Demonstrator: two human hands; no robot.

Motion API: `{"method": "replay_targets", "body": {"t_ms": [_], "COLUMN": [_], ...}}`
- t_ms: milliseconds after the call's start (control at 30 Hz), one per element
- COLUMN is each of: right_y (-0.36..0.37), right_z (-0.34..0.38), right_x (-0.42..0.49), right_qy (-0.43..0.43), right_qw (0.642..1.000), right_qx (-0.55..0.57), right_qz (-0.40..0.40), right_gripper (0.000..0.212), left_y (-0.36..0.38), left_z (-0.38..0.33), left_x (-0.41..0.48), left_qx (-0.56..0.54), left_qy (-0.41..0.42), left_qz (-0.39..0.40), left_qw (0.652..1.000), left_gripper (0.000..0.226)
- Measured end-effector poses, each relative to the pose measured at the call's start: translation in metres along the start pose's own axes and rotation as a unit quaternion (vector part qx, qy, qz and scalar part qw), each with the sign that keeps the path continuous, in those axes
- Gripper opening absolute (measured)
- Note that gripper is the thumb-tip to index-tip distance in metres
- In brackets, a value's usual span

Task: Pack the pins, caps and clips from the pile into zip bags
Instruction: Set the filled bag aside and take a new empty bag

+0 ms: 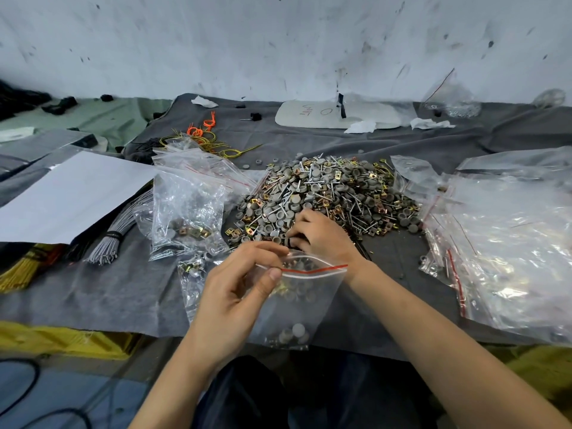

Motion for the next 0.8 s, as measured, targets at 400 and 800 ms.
{"method": "replay_targets", "body": {"t_ms": [400,800], "right_y": [-0.099,-0.052], "right_z": [0.062,0.013], "right_x": [-0.043,-0.009], "right_qy": [-0.037,0.033], "right_qw": [0.952,0.991], "right_qx": [0.304,0.131], "right_qz": [-0.007,-0.022], "right_gripper": [0.010,0.014], "left_y": [0.003,0.004], "left_z": [0.000,-0.003], "left_x": [0.002,0.003], "left_qx": [-0.010,-0.022], "left_qy": [0.013,0.008], "left_qz": [0.004,0.002], "left_qw": [1.000,1.000], "left_gripper": [0.014,0.012]}}
Point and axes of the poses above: each hand's wrist, its own x-axis towards the middle knuckle, its own y-axis out of the palm, z = x × y, the point moved 8 cm from there along x, towards the middle knuckle, and after that the axes turned 3 degrees about -z, right-handed, at the moved point
